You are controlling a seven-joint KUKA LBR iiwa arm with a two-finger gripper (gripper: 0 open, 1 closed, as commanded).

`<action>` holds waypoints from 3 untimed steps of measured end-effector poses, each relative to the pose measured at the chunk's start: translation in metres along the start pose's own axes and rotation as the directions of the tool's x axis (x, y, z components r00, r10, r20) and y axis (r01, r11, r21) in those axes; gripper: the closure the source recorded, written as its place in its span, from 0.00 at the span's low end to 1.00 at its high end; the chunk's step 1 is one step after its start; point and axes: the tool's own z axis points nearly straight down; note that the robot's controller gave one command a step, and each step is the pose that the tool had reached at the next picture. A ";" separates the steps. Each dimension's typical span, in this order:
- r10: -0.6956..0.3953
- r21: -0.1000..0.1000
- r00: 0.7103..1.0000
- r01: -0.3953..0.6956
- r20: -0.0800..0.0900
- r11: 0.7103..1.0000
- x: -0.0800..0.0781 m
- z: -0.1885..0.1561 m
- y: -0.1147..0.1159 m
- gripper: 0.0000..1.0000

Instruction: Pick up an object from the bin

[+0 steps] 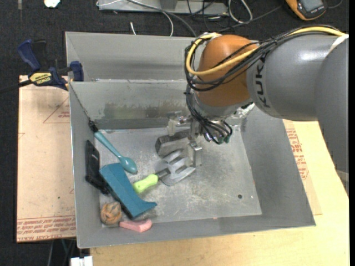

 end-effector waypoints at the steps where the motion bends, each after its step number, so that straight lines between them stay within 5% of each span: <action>1: 0.047 0.000 0.999 -0.047 0.010 0.999 -0.005 0.033 0.001 0.00; 2: 0.030 0.002 0.999 -0.030 0.013 1.000 -0.006 0.058 -0.004 1.00; 3: 0.018 0.002 1.000 -0.018 0.015 1.000 -0.006 0.048 -0.006 1.00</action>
Offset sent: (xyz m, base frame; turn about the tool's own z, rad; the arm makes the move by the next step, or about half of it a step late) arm 0.0076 -0.0057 -0.0432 0.0095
